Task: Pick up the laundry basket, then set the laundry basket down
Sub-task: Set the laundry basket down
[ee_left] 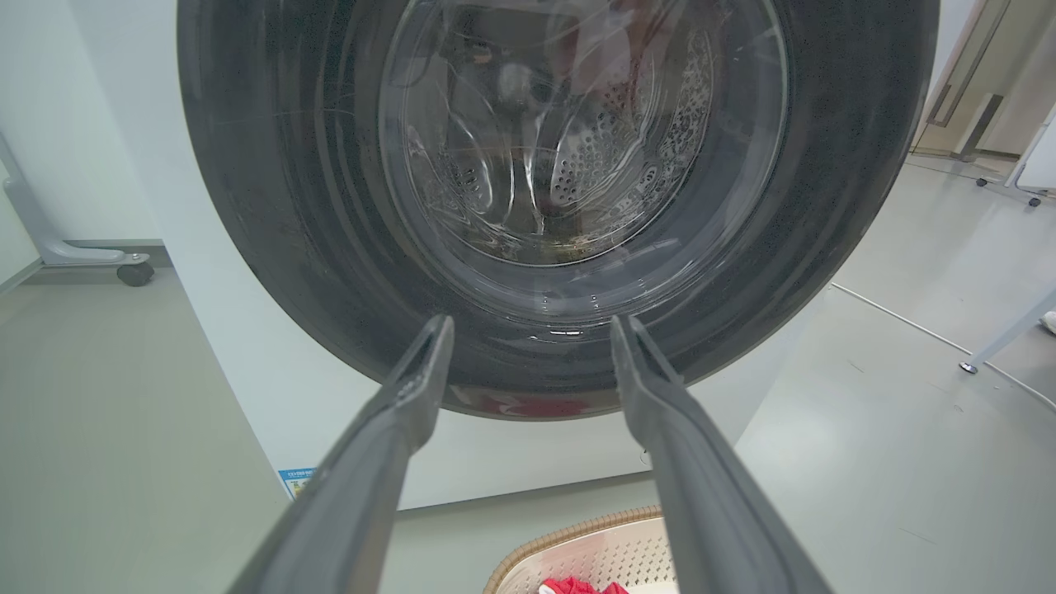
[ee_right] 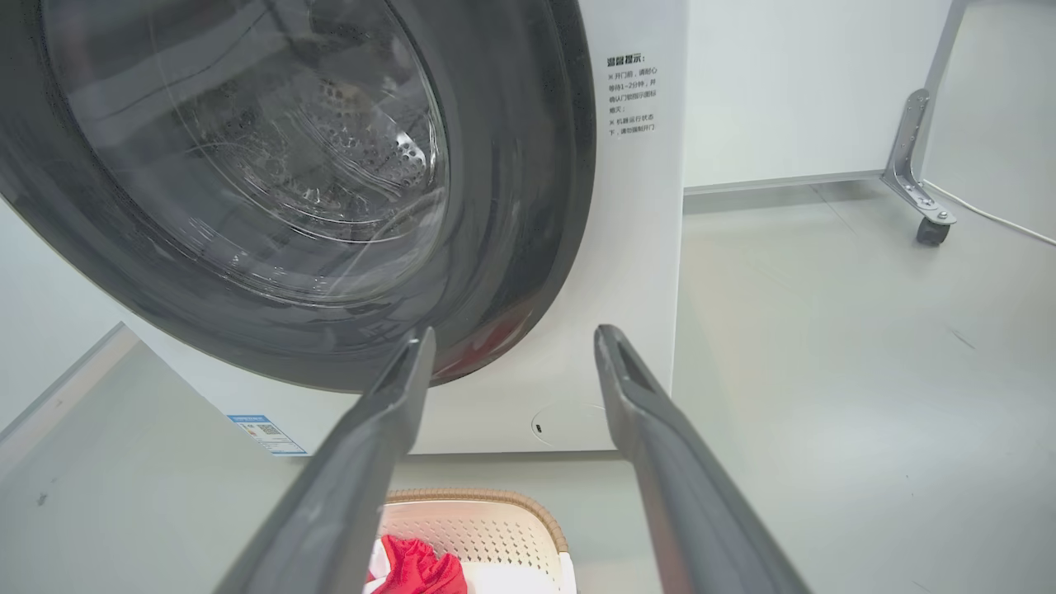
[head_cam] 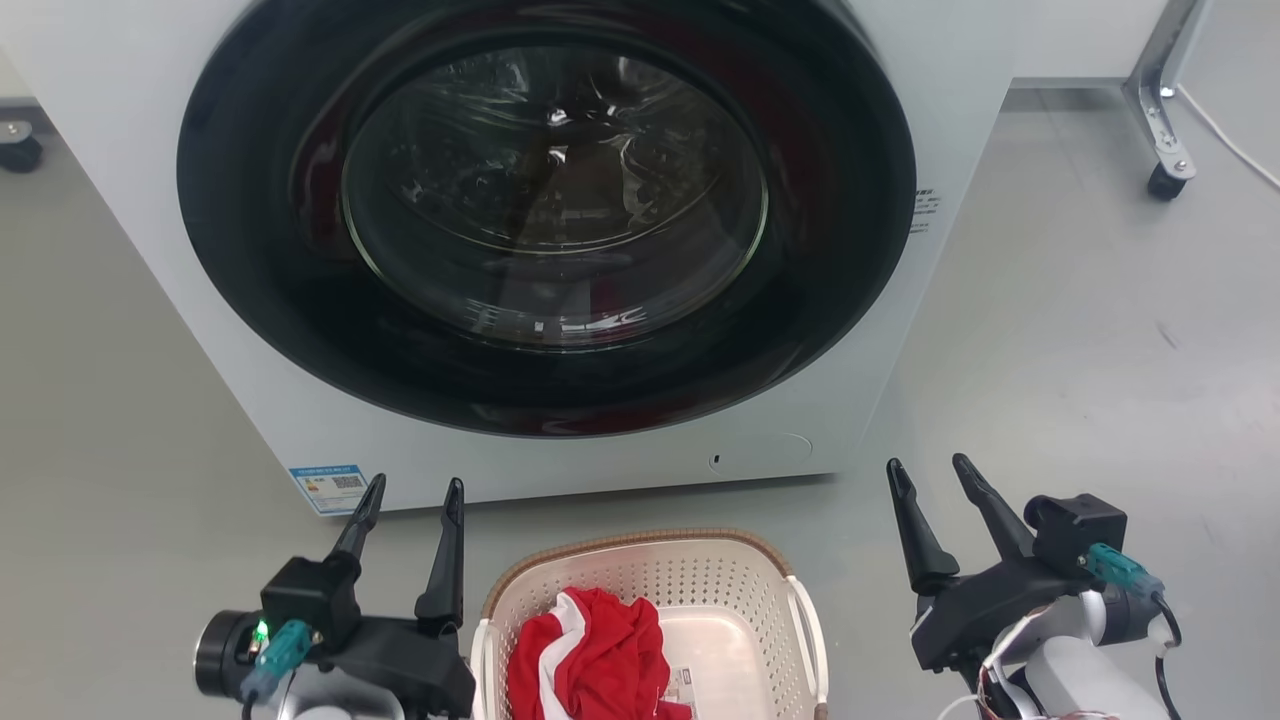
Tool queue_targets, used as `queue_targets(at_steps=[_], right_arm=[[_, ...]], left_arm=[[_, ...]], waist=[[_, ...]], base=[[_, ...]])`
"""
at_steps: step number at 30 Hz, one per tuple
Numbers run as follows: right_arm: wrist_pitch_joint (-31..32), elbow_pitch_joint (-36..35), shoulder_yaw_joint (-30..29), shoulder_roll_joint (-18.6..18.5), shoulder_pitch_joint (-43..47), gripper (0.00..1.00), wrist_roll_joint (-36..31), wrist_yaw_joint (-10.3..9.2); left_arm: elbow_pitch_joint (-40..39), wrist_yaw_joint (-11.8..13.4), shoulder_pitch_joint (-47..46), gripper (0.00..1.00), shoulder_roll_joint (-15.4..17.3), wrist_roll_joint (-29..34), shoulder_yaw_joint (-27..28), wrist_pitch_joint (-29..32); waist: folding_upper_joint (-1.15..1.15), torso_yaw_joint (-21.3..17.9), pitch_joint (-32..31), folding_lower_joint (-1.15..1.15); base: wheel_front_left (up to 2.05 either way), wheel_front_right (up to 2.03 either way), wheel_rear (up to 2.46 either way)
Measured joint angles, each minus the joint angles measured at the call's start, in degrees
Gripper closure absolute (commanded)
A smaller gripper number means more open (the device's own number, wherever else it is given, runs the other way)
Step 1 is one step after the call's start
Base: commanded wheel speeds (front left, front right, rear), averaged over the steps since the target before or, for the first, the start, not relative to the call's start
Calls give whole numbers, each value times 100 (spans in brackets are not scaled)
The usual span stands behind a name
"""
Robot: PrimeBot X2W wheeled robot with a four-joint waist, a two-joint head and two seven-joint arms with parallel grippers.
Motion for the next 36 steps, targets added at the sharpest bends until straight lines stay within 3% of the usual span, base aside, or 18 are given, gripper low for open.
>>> queue_targets(at_steps=[14, 36], right_arm=[[-1, -1655, -356, -211, 1039, 0, -391, -397], [-1, -2558, -701, -277, 1779, 0, -690, -590]], left_arm=[[-1522, 197, 1154, 0, 163, 199, 256, -15], [-2070, 298, 1711, 0, 129, 285, 445, 125]], waist=[[1, -81, -207, 0], [0, -95, -289, 1]], base=[[0, 0, 0], [0, 0, 0]])
